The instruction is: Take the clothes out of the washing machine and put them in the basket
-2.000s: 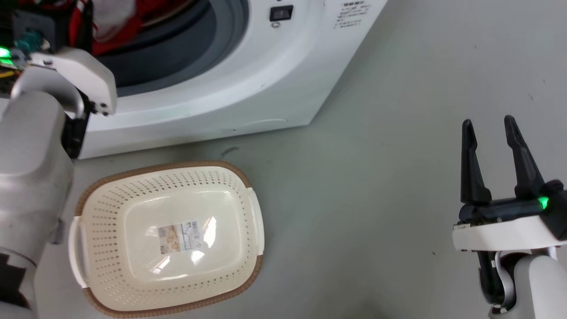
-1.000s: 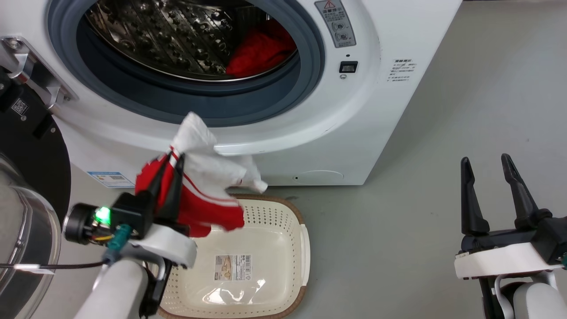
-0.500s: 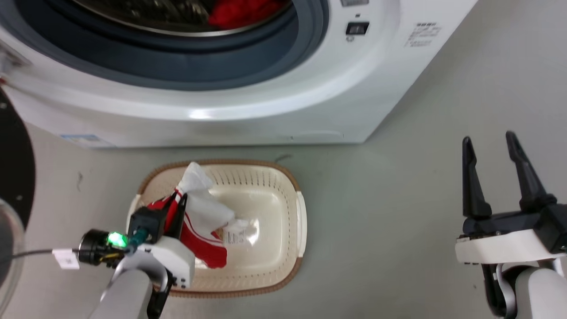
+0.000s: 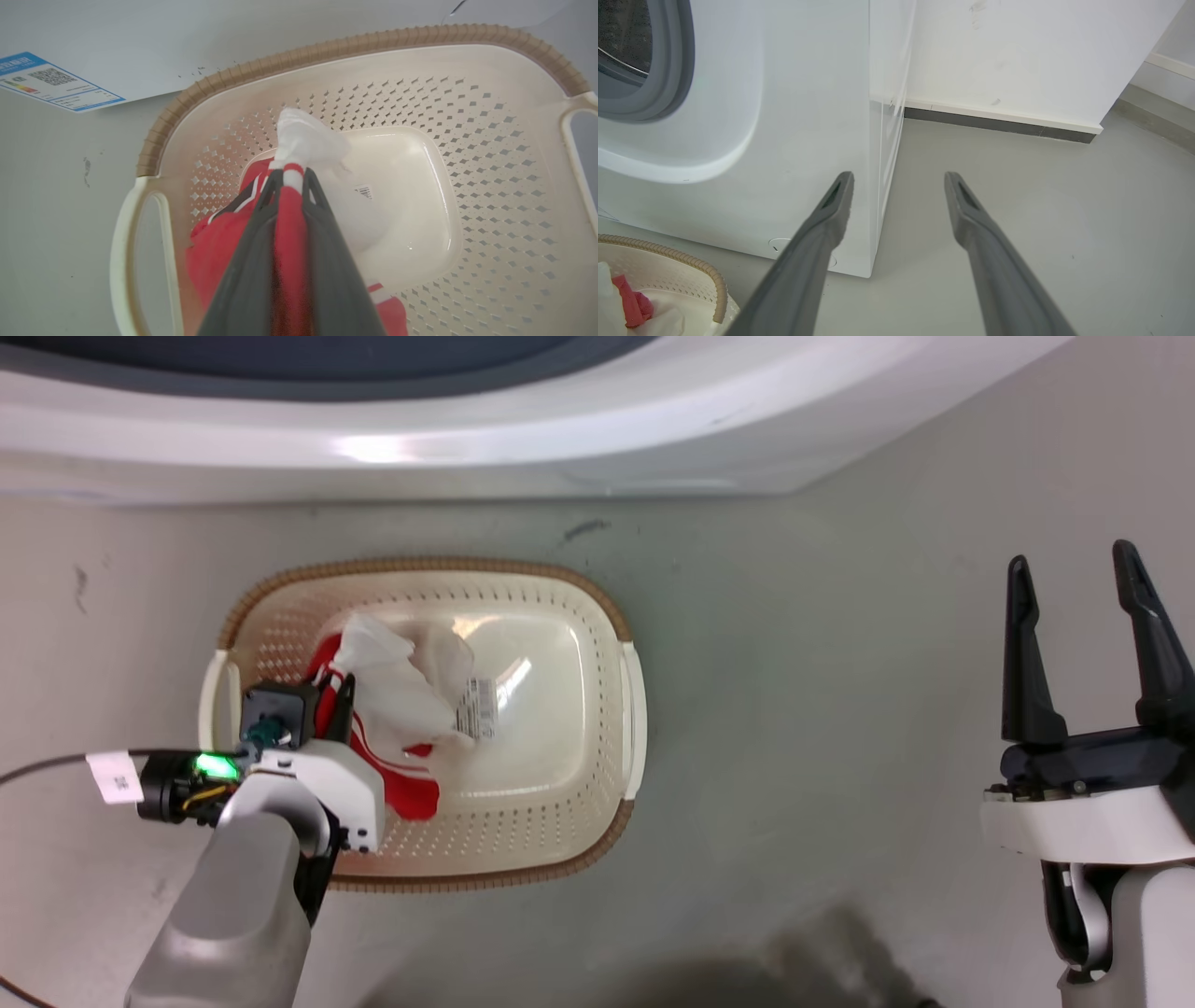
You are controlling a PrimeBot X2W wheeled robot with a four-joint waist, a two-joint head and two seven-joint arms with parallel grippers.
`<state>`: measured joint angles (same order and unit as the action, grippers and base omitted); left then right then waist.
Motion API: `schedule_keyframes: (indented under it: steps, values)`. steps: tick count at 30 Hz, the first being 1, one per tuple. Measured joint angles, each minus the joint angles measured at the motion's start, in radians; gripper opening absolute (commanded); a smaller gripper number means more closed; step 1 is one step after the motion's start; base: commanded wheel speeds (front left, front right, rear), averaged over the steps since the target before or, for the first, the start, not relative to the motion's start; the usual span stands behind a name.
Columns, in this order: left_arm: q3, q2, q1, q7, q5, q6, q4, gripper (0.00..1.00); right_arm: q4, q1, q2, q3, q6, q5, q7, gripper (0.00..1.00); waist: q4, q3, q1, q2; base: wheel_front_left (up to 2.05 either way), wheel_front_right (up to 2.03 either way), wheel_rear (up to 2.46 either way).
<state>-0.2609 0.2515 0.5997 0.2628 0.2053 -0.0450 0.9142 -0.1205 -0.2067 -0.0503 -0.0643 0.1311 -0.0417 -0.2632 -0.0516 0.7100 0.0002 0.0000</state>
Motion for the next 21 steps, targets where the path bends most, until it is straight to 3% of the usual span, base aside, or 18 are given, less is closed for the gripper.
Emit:
schedule_keyframes:
  steps: [19,20,21]
  values:
    - [0.018,-0.05,0.149,0.0,-0.057,-0.021,0.111,0.0,-0.043,-0.022,0.0,-0.004,0.0,-0.021,0.0,1.0,0.009,0.196,0.0,-0.0001,0.0,0.0,0.0]
    - [0.021,-0.05,0.148,0.0,-0.057,-0.026,0.119,0.15,-0.042,-0.022,0.0,-0.002,0.0,-0.021,0.0,1.0,0.007,0.197,0.0,0.0,0.0,0.0,0.0]
    - [0.027,-0.05,0.147,0.0,-0.051,-0.027,0.129,1.0,-0.041,-0.022,0.0,0.002,0.0,-0.021,0.0,1.0,0.005,0.196,0.0,-0.0001,0.0,0.0,0.0]
